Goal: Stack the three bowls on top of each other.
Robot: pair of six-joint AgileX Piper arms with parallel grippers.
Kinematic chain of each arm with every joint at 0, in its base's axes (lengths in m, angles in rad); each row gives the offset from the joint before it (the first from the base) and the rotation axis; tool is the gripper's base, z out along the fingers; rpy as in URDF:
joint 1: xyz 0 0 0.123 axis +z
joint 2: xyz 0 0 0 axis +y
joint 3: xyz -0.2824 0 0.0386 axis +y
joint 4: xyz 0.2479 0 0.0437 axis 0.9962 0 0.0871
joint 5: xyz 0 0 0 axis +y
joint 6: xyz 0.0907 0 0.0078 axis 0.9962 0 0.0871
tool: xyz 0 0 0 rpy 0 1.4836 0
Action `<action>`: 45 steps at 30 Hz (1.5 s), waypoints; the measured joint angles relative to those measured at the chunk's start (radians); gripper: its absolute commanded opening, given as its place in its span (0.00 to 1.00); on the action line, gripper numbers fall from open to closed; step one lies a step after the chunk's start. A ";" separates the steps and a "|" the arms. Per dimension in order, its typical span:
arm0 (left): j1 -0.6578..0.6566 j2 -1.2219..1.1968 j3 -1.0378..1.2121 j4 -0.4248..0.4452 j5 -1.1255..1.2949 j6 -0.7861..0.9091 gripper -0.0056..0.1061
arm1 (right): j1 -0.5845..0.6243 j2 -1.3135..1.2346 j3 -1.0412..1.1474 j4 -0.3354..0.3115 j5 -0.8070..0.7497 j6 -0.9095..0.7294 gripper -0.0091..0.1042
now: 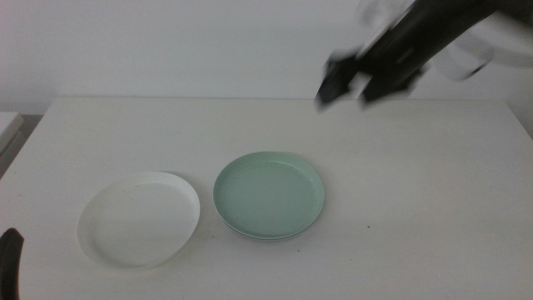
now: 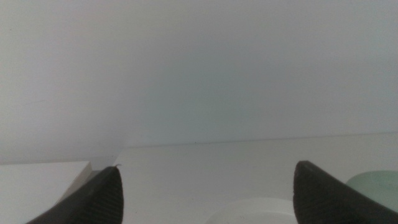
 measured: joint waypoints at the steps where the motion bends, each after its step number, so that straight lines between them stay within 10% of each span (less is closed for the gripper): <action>1: 0.000 0.000 0.000 0.000 0.000 0.000 0.89 | -0.028 -0.046 0.000 0.026 0.005 -0.033 0.90; 16: 0.000 0.000 0.000 0.000 0.000 0.000 0.89 | -0.215 -0.999 0.661 0.322 -0.198 -0.468 0.90; 36: 0.002 0.003 -0.007 0.004 0.007 0.000 0.89 | -0.215 -1.005 0.696 0.337 -0.173 -0.493 0.90; 45: 0.082 0.443 -0.574 -0.088 0.569 0.000 0.89 | -0.215 -1.005 0.696 0.337 -0.173 -0.493 0.90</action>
